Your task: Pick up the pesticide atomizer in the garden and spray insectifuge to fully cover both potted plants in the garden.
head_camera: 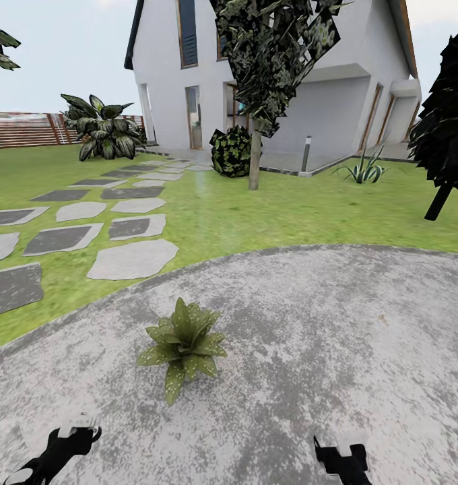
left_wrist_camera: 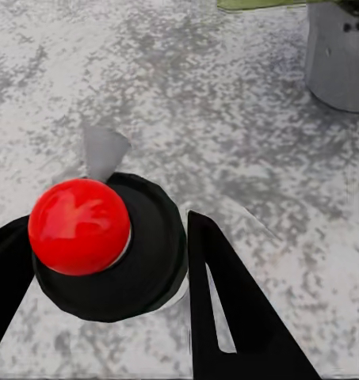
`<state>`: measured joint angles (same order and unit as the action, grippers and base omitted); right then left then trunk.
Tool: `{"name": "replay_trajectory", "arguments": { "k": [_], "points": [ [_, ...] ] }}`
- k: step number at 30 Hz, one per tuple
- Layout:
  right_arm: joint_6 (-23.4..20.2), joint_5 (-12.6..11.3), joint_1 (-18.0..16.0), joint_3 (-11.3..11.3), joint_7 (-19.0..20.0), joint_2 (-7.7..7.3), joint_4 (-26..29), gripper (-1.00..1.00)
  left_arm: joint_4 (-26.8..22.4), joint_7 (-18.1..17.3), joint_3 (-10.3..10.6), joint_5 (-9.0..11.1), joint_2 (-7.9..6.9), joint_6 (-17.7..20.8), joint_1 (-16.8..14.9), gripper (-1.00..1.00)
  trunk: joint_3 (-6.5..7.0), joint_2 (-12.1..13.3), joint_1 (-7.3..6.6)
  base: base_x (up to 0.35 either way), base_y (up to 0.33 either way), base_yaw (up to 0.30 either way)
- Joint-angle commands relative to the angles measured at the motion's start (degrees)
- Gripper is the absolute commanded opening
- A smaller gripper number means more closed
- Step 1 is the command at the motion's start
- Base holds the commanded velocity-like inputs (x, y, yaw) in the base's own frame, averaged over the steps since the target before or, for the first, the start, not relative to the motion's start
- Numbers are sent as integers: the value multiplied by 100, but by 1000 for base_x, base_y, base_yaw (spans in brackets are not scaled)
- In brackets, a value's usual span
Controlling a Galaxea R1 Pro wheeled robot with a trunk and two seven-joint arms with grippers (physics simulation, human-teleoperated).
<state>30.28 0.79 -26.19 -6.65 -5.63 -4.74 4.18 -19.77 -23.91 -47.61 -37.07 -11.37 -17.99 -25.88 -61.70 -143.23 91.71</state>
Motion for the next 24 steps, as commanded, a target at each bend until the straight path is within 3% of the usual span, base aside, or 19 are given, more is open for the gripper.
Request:
{"name": "replay_trajectory", "arguments": {
  "k": [1,5,16,24],
  "points": [
    [13,8,-8,-46,-44,32,-12,100,34,2,-55,-18,13,-61,27,-100,-5,-2,-1,0,0,0],
    [15,7,-7,-39,-52,161,-16,100,134,9,-50,70,12,-58,160,-100,-5,-2,-1,0,0,-27],
    [13,-8,8,-38,-58,158,-141,100,131,9,-46,263,12,-86,534,-100,-5,-2,-1,-4,0,-251],
    [13,-17,9,-38,-61,166,-146,100,163,2,-38,254,43,-74,540,-100,-5,-2,-1,-283,0,-267]
  ]
}}
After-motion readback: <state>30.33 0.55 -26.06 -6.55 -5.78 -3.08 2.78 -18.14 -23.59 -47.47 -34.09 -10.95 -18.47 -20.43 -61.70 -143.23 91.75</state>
